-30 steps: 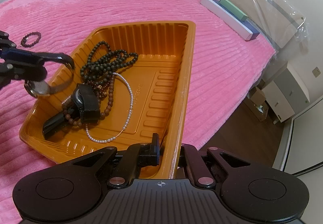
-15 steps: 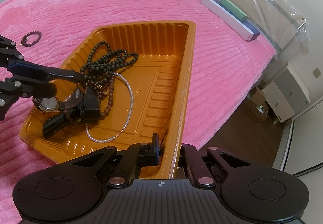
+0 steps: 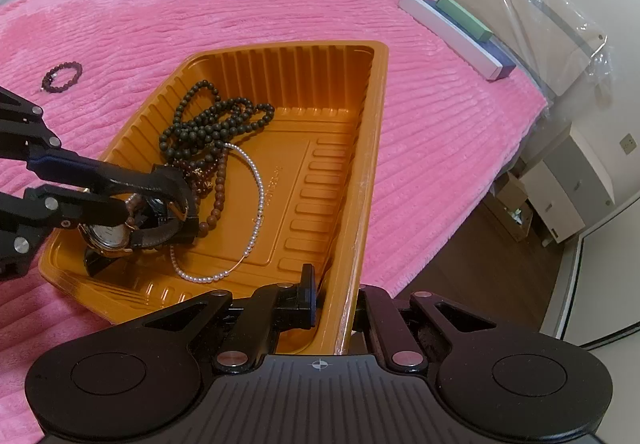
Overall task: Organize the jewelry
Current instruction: 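Carry the black strap watch into the orange tray and open the left tool, then move the open left tool to the dark bead bracelet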
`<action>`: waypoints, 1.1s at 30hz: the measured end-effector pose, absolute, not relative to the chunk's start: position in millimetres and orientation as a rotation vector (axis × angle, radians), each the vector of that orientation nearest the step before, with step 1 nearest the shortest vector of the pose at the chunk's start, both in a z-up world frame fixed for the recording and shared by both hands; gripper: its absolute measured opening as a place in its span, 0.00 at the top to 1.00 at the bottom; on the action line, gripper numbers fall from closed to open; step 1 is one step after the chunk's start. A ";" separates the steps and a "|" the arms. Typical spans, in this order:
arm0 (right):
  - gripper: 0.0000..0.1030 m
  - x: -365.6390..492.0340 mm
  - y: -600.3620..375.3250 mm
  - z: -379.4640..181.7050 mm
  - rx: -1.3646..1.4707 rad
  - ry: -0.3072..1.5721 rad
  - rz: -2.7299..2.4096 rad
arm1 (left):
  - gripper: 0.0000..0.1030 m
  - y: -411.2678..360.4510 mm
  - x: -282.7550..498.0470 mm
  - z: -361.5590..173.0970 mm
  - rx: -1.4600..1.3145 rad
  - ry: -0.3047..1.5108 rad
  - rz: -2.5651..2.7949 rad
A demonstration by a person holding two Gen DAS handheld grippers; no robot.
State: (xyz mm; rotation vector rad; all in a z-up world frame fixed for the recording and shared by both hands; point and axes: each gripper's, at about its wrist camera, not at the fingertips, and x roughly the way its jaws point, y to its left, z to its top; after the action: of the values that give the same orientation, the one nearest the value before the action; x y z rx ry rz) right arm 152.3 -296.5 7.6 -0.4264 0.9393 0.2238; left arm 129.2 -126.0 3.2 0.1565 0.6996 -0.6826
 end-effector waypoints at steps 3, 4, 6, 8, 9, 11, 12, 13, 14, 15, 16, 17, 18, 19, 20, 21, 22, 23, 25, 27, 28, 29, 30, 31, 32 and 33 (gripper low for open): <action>0.96 152.2 -296.6 7.8 -0.426 0.941 0.227 | 0.75 -125.7 127.9 4.8 0.136 0.682 -0.700; 0.96 151.7 -296.0 7.4 -0.434 0.939 0.225 | 0.72 -124.3 127.4 6.0 0.129 0.674 -0.698; 0.96 152.0 -296.3 6.3 -0.432 0.941 0.225 | 0.72 -121.7 126.9 7.5 0.132 0.661 -0.684; 0.96 152.3 -296.4 5.9 -0.430 0.941 0.226 | 0.72 -115.6 128.1 7.9 0.123 0.659 -0.665; 0.96 152.3 -296.5 6.1 -0.429 0.941 0.226 | 0.72 -112.3 128.6 8.0 0.118 0.659 -0.654; 0.96 152.1 -296.6 6.2 -0.429 0.941 0.226 | 0.72 -104.0 129.6 7.9 0.112 0.659 -0.630; 0.96 152.0 -296.5 6.2 -0.430 0.941 0.226 | 0.72 -98.7 129.3 7.8 0.107 0.658 -0.615; 0.96 152.0 -296.5 6.0 -0.430 0.941 0.226 | 0.71 -93.3 128.9 7.1 0.103 0.658 -0.599; 0.96 152.1 -296.7 6.0 -0.430 0.941 0.226 | 0.70 -86.6 128.7 6.4 0.102 0.656 -0.578; 0.96 152.0 -296.4 6.2 -0.429 0.941 0.226 | 0.70 -80.5 128.5 6.0 0.103 0.654 -0.558; 0.96 152.0 -296.4 6.0 -0.430 0.941 0.226 | 0.69 -74.1 128.0 5.2 0.108 0.651 -0.534; 0.96 151.9 -296.3 6.1 -0.430 0.941 0.225 | 0.68 -66.1 126.8 4.3 0.115 0.648 -0.503; 0.96 151.9 -296.2 6.1 -0.430 0.941 0.225 | 0.67 -58.9 126.7 2.9 0.121 0.646 -0.475; 0.96 151.7 -296.3 6.3 -0.430 0.941 0.226 | 0.66 -51.2 126.5 1.5 0.123 0.644 -0.447; 0.96 151.6 -296.2 6.3 -0.430 0.940 0.226 | 0.66 -41.3 126.9 -0.5 0.123 0.645 -0.413; 0.96 151.6 -296.2 6.3 -0.430 0.941 0.226 | 0.66 -32.1 127.7 -1.9 0.121 0.647 -0.386; 0.96 151.3 -296.1 6.4 -0.431 0.940 0.225 | 0.65 -22.5 128.1 -3.8 0.120 0.648 -0.353; 0.96 151.0 -296.0 6.7 -0.432 0.939 0.225 | 0.65 -11.7 128.7 -6.3 0.118 0.652 -0.317; 0.96 151.1 -296.0 6.6 -0.431 0.940 0.225 | 0.63 8.4 129.5 -10.0 0.109 0.661 -0.254; 0.96 151.1 -295.9 6.7 -0.433 0.940 0.225 | 0.62 26.3 130.2 -14.0 0.104 0.664 -0.193; 0.96 151.2 -295.9 6.7 -0.433 0.940 0.225 | 0.61 34.3 130.2 -16.1 0.103 0.665 -0.168; 0.96 151.1 -295.9 6.7 -0.433 0.940 0.225 | 0.61 43.4 131.4 -18.7 0.101 0.667 -0.138; 0.96 151.2 -296.0 6.7 -0.433 0.940 0.225 | 0.60 50.7 132.3 -20.2 0.100 0.668 -0.114; 0.96 151.3 -296.1 6.6 -0.432 0.940 0.225 | 0.60 57.8 133.0 -21.7 0.100 0.666 -0.092; 0.96 151.3 -295.8 6.7 -0.432 0.940 0.225 | 0.59 64.2 134.5 -23.2 0.097 0.664 -0.071; 0.96 151.3 -295.8 6.7 -0.432 0.940 0.225 | 0.59 70.4 136.3 -25.0 0.092 0.664 -0.052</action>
State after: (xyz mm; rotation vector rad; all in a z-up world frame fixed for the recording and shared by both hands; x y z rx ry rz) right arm 151.3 -295.8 6.7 -0.4324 0.9400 0.2250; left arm 136.3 70.4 -25.0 0.0920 0.6640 -0.0521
